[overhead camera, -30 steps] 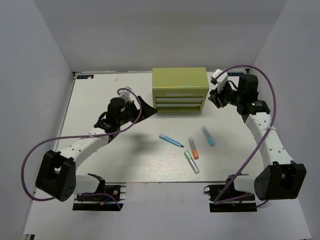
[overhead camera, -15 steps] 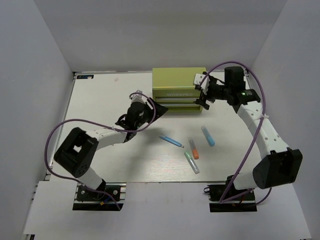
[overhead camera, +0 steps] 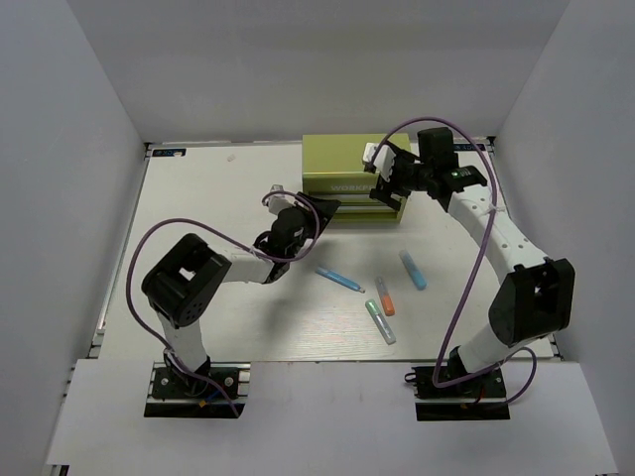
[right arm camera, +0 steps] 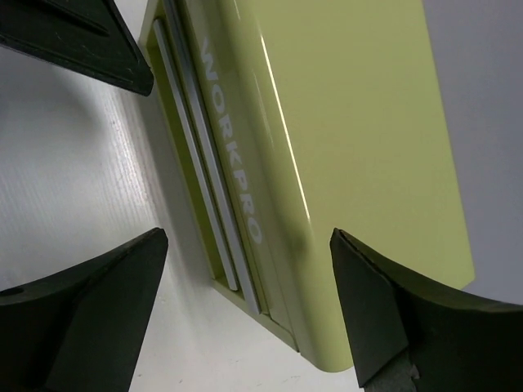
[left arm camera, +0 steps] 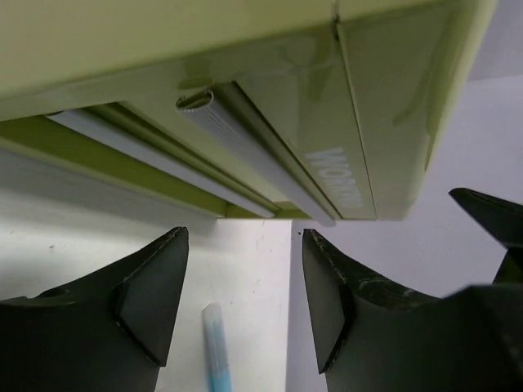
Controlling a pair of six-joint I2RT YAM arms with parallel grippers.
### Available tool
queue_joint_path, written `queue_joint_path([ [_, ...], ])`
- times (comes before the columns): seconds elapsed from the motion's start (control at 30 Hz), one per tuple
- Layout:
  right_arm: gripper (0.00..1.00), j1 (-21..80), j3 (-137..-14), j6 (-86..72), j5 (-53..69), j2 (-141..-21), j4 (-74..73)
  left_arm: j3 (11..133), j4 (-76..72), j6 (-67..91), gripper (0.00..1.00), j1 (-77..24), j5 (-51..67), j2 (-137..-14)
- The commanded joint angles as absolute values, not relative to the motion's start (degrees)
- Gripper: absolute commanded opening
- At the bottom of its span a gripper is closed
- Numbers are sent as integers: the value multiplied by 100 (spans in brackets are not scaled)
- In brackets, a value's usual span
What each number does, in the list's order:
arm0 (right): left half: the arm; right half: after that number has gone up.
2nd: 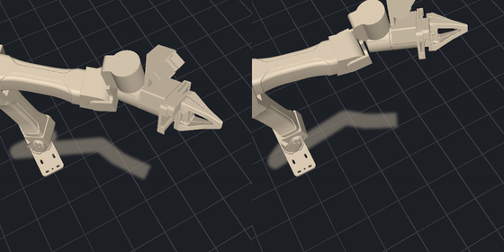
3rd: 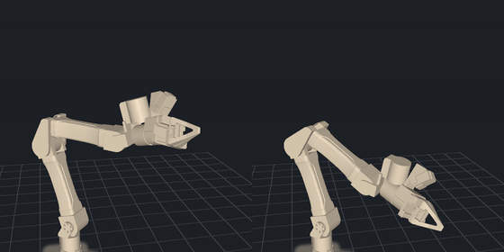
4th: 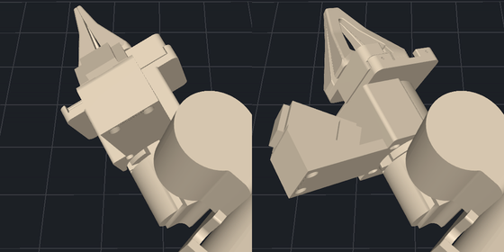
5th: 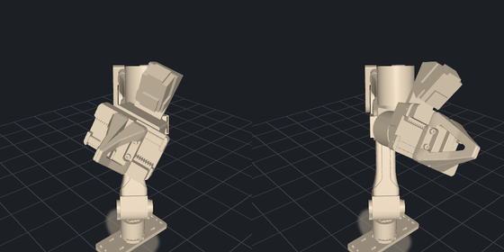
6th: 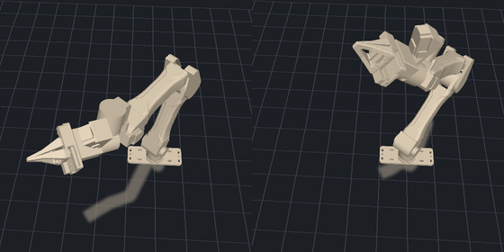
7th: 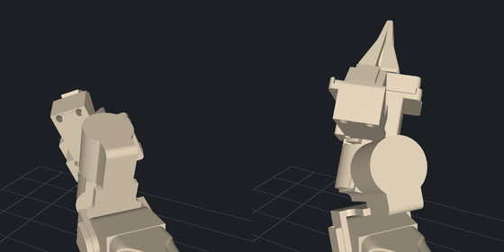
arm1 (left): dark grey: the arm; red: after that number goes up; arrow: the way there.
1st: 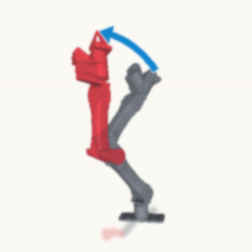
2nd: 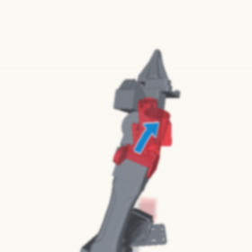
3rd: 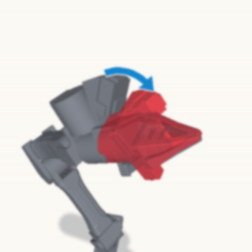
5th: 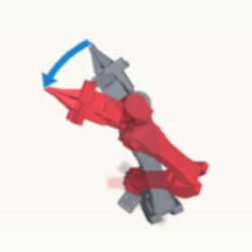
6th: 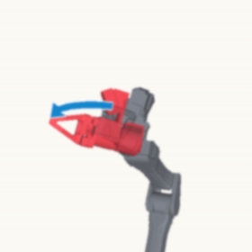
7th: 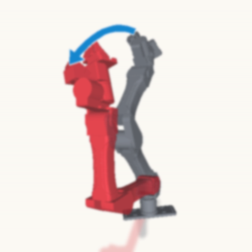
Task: Sort the stationery into containers
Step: Open the drawer
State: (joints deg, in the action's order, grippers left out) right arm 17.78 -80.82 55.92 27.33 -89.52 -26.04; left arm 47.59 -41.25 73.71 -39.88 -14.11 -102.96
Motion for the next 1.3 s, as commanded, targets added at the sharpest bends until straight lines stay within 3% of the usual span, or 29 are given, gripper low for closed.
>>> queue_joint_path([
  [0.0, 85, 1828, -8341, 5520, 2488, -9105, -2277, 5027, -4570, 7707, 68, -4025, -1661, -10423],
  [0.3, 67, 1819, -8631, 5405, 2066, -9553, -2180, 5309, -4737, 7989, 68, -4025, -1775, -10819],
  [0.7, 61, 1802, -8657, 5528, 1942, -9686, -2267, 5493, -5088, 8411, 62, -4078, -1828, -11241],
  [0.87, 60, 1810, -8692, 5502, 1960, -9721, -2285, 5493, -5448, 8552, 55, -4078, -1933, -11435],
  [1.27, 59, 1810, -8728, 5476, 1951, -9782, -2347, 5493, -6021, 8666, 56, -4131, -2206, -11742],
])
